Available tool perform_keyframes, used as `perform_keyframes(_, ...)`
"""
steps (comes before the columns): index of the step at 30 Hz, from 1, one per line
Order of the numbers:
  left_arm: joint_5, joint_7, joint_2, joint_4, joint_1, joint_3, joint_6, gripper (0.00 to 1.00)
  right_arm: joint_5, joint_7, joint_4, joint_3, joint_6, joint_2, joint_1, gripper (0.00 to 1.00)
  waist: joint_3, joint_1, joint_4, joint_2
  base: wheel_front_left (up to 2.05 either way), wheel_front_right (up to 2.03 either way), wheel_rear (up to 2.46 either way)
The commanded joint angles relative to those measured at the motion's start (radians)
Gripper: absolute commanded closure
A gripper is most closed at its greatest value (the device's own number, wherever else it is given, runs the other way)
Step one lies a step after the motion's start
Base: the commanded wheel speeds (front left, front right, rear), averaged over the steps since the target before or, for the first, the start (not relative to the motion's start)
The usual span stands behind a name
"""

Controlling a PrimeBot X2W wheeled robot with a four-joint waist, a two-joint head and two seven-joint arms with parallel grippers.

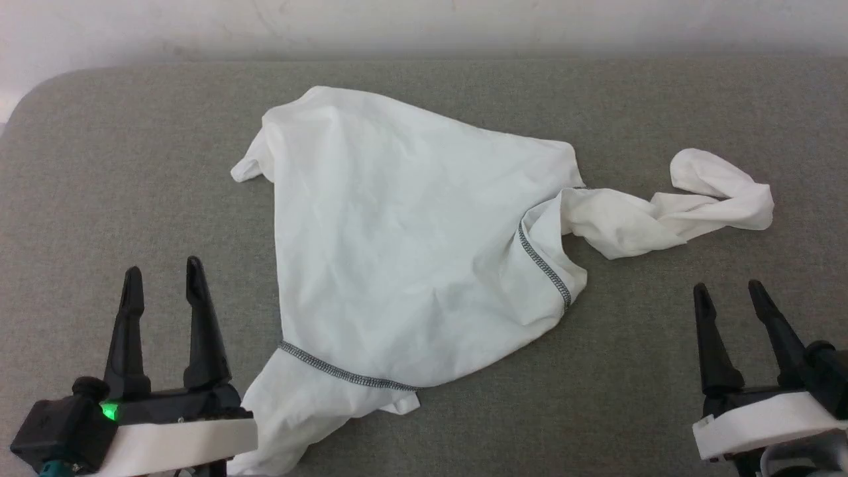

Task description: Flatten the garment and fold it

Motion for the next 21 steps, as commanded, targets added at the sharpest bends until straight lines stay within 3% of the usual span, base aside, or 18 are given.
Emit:
perform_keyframes(1,0.017,-0.005,-0.023,0.011,0.013,0.018,-0.019,0.00,-0.018,0.008,-0.013,0.002,-0.001,0.002,-0.020,0.00,0.006,-0.0001,0.004,0.0000,0.00,0.00,0.00)
perform_keyframes(7,0.053,-0.005,-0.094,0.034,0.007,0.076,-0.091,0.00,-0.085,0.096,-0.057,0.011,-0.001,0.002,-0.119,0.00,0.037,-0.0001,0.017,0.0000,0.00,0.00,0.00)
perform_keyframes(13,0.075,-0.005,-0.150,0.060,-0.014,0.108,-0.161,0.00,-0.127,0.312,-0.021,-0.006,-0.001,-0.009,-0.253,0.00,0.084,-0.0001,0.038,0.0000,0.00,0.00,0.00)
perform_keyframes(18,0.087,-0.005,-0.178,0.088,-0.041,0.119,-0.212,0.00,-0.108,0.515,0.067,0.029,-0.001,-0.116,-0.327,0.00,0.124,-0.0001,0.068,0.0000,0.00,0.00,0.00)
perform_keyframes(21,0.092,-0.005,-0.189,0.105,-0.055,0.126,-0.237,0.00,-0.080,0.575,0.118,0.061,-0.001,-0.173,-0.368,0.00,0.143,-0.0001,0.085,0.0000,0.00,0.00,0.00)
